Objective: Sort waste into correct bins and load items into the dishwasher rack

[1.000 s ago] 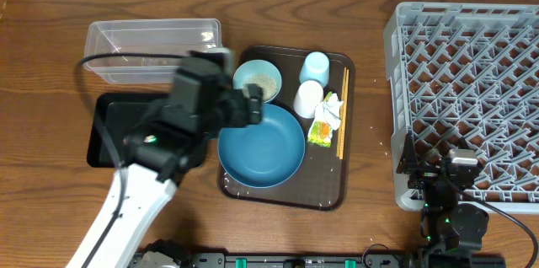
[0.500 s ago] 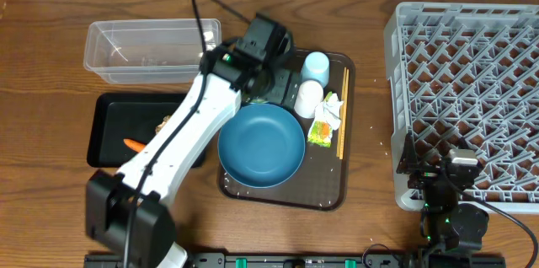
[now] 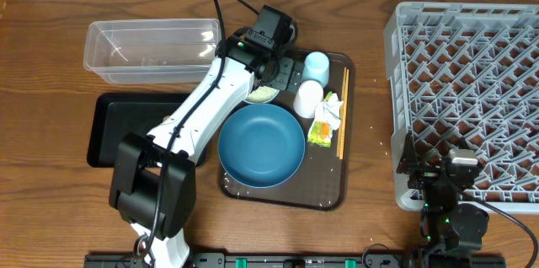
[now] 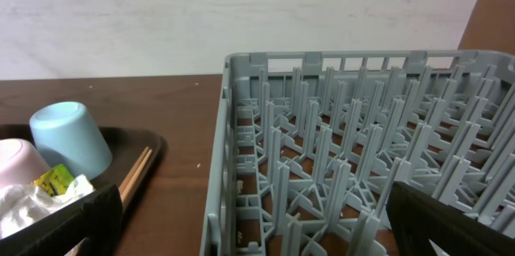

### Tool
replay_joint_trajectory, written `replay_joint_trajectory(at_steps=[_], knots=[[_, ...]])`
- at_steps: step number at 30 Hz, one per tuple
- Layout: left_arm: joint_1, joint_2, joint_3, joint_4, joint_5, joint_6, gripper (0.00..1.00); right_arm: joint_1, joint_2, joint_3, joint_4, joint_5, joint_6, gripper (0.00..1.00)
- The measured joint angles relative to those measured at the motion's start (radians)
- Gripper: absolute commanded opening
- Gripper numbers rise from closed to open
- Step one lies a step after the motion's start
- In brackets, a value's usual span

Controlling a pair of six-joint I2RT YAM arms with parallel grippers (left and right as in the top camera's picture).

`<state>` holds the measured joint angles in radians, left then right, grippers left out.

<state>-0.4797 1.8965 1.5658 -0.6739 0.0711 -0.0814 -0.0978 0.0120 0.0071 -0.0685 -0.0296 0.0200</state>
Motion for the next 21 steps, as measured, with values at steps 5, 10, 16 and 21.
replay_joint_trajectory(at_steps=[5, 10, 16, 21], knots=[[-0.001, 0.021, 0.000, 0.049, 0.000, 0.000, 0.98, 0.000, 0.000, 0.000, 0.000, 0.000, 0.000, 0.99], [-0.001, 0.083, 0.000, 0.077, 0.000, 0.000, 0.98, 0.000, 0.000, 0.000, 0.000, 0.000, 0.000, 0.99], [-0.001, 0.141, 0.000, 0.080, -0.017, -0.009, 1.00, 0.000, 0.000, 0.000, 0.000, 0.000, 0.000, 0.99], [0.003, 0.142, 0.000, 0.079, -0.071, -0.051, 0.84, 0.000, 0.000, 0.000, 0.000, 0.000, 0.000, 0.99]])
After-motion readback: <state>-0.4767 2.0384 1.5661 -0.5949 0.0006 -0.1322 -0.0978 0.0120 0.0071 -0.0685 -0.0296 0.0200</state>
